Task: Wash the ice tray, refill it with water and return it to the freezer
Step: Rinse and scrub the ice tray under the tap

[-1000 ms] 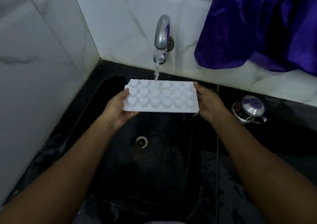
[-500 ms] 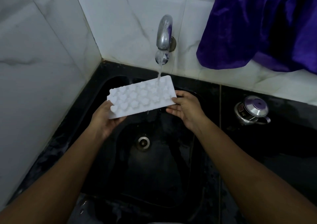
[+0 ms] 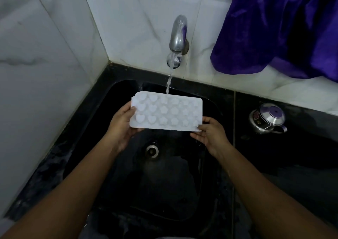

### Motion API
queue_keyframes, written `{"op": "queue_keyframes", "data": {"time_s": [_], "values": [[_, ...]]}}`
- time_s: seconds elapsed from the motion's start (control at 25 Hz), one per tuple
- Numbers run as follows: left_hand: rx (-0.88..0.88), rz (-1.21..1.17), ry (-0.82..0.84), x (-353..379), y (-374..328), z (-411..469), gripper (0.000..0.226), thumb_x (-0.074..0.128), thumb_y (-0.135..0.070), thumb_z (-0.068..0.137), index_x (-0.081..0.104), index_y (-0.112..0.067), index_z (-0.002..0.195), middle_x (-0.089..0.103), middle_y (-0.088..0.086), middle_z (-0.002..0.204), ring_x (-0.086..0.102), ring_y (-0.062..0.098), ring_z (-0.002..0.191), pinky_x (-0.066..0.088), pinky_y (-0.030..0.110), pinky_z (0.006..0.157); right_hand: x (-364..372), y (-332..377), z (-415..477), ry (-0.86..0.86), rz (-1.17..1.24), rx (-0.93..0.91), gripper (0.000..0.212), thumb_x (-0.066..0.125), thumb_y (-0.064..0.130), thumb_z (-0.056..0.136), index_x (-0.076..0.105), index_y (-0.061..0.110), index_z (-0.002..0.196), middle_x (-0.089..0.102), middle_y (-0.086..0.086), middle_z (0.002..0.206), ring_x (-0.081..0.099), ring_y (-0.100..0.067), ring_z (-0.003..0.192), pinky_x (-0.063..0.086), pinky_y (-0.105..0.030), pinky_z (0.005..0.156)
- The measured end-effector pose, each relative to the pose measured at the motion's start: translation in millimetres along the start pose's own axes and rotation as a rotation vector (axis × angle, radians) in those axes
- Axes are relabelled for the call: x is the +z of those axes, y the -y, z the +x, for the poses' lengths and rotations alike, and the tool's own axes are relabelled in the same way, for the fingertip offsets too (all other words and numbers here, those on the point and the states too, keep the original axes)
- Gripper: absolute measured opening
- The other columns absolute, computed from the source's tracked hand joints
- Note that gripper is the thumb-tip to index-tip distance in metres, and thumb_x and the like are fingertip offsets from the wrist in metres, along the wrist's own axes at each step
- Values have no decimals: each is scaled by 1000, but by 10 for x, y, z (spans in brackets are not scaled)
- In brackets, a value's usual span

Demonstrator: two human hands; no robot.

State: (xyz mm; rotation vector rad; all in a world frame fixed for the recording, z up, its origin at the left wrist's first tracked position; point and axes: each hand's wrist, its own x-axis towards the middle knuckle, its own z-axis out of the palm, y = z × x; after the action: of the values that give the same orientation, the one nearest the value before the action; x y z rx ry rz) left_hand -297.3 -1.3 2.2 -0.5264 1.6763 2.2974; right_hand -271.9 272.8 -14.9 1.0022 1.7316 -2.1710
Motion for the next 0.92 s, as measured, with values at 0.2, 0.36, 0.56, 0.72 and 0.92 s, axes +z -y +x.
{"op": "queue_keyframes", "data": {"time_s": [0.2,0.36,0.56,0.72,0.92], "values": [[42,72,59,196,-65,92,29,50,-20,111,69,-23,133,79,2,123,78,20,107,65,35,76,-40,86,71,-70,-10,11,31,44,-10,95,63,5,114,71,-18,117,75,-31,94,63,-35,67],[-75,111,-144,6,-52,208,24,53,-28,109,71,-25,125,77,3,123,77,22,103,64,37,70,113,361,-27,41,-148,-226,23,58,-2,95,70,15,106,78,-8,105,78,-21,86,62,-30,67],[-333,48,-41,-157,2,263,60,27,-74,104,69,-33,118,70,11,126,66,34,118,57,52,87,174,554,-144,101,-328,-529,30,60,-7,92,71,21,99,74,3,92,71,-10,83,60,-23,70],[-377,-52,0,-137,-40,298,74,21,-75,104,67,-22,127,70,17,125,67,38,117,57,52,84,123,558,-176,110,-204,-598,37,57,-17,89,71,16,83,74,-4,102,70,-13,91,57,-26,74],[-268,38,-99,-84,-26,258,23,49,-26,111,70,-20,120,80,3,102,76,19,90,61,36,68,18,448,-113,103,-29,-450,26,62,-6,94,77,14,89,77,-5,107,76,-19,95,60,-30,69]]}}
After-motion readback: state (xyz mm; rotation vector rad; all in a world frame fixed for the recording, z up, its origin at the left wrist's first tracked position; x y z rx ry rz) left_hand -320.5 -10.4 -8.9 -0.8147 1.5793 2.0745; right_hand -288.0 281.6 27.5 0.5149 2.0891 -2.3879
